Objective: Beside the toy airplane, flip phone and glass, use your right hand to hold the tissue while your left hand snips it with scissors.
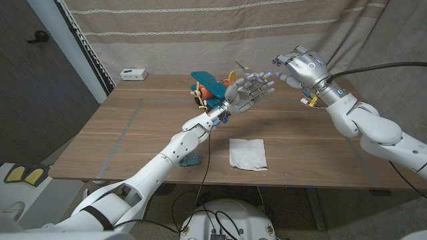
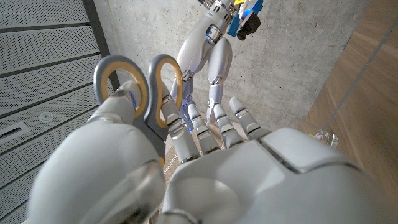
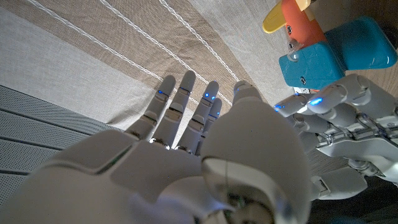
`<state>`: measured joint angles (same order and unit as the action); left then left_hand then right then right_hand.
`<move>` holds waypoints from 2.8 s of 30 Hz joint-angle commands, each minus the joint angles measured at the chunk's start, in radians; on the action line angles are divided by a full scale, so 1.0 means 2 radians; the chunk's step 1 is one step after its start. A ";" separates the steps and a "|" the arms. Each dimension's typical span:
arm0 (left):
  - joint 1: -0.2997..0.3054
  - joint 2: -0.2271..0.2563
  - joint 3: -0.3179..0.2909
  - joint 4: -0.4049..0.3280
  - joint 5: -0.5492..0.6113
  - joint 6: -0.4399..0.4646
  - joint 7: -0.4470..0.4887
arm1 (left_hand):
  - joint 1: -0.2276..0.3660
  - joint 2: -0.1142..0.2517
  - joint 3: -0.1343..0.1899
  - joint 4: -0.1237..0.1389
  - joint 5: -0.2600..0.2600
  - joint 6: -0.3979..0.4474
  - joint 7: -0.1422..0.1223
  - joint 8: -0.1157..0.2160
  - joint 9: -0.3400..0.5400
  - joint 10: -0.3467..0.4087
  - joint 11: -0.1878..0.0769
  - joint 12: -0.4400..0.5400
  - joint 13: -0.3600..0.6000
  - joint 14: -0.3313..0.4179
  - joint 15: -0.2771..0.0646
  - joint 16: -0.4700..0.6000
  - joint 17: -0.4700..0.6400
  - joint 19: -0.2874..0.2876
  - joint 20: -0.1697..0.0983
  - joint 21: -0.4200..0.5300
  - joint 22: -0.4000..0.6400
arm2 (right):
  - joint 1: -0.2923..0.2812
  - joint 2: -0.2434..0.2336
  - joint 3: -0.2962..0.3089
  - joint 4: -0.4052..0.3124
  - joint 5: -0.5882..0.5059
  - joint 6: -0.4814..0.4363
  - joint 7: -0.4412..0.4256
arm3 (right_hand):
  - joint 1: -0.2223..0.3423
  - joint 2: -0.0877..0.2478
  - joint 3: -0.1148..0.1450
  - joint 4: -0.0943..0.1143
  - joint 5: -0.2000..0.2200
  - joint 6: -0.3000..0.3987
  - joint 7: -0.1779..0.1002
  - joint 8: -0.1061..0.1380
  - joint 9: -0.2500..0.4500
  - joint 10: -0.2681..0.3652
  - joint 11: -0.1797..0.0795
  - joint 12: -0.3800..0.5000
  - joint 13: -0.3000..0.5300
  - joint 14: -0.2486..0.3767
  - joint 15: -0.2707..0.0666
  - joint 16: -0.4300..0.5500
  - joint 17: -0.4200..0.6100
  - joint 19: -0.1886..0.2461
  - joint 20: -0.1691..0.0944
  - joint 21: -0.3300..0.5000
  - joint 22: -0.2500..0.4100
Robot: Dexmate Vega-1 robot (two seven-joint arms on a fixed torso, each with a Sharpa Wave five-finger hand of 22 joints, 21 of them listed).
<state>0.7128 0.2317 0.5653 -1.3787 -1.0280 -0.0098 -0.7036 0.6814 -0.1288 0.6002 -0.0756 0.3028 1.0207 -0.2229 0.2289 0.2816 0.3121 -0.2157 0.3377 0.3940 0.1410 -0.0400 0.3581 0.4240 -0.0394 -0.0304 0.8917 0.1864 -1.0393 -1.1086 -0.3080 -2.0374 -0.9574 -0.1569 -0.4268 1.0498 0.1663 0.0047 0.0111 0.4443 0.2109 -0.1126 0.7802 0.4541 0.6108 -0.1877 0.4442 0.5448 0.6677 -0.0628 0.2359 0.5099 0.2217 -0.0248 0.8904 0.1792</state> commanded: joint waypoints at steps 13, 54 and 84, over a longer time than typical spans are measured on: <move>0.017 0.009 -0.013 -0.030 0.007 -0.021 0.043 | -0.051 -0.022 -0.038 0.025 0.031 0.022 0.000 0.002 -0.022 0.016 -0.001 -0.010 0.000 0.014 -0.086 -0.010 -0.001 0.011 -0.030 -0.020 0.001 | 0.000 0.010 -0.003 -0.008 -0.006 -0.016 0.010 | -0.007 0.000 0.000 -0.001 -0.001 0.003 0.001 -0.001 0.002 0.002 -0.002 -0.001 0.001 -0.003 -0.085 0.004 -0.002 0.004 0.001 -0.004 0.001; 0.024 0.019 -0.013 -0.045 0.087 -0.152 0.106 | 0.024 -0.024 -0.087 -0.043 0.060 -0.005 -0.001 -0.011 -0.039 -0.002 -0.001 -0.030 -0.003 0.009 -0.086 -0.028 -0.007 0.017 -0.020 -0.045 0.002 | -0.003 0.013 -0.002 -0.014 -0.007 -0.024 0.015 | -0.012 0.000 0.002 -0.004 -0.001 0.005 0.001 -0.004 0.004 0.003 -0.002 -0.002 0.001 -0.004 -0.085 0.007 -0.003 0.005 0.007 -0.012 0.001; 0.013 -0.001 -0.012 -0.027 0.077 -0.179 0.085 | 0.101 0.019 -0.080 -0.014 -0.013 0.035 -0.001 0.020 -0.026 0.015 -0.001 -0.039 -0.003 0.024 -0.084 -0.036 0.001 0.027 -0.024 -0.053 0.005 | -0.016 0.021 0.002 -0.030 -0.009 -0.049 0.023 | -0.013 0.000 0.004 -0.007 -0.002 0.008 -0.001 -0.006 0.005 0.003 -0.003 -0.002 0.002 -0.004 -0.085 0.009 -0.003 0.004 0.011 -0.020 0.001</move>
<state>0.7339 0.2287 0.5375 -1.4285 -0.8851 -0.3636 -0.5501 0.9178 -0.0917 0.4498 -0.1203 0.2810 1.0685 -0.2256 0.2549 0.2212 0.3296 -0.2197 0.2653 0.3849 0.1797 -0.0369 0.2866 0.4201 0.0036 -0.0341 0.7903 0.1934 -1.0681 -1.0717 -0.3038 -2.0896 -0.9717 -0.2463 -0.3874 1.0317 0.1659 0.0103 0.0055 0.4443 0.2200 -0.1109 0.7721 0.4617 0.6109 -0.1877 0.4398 0.5444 0.6586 -0.0610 0.2445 0.5004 0.2305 -0.0086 0.8542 0.1790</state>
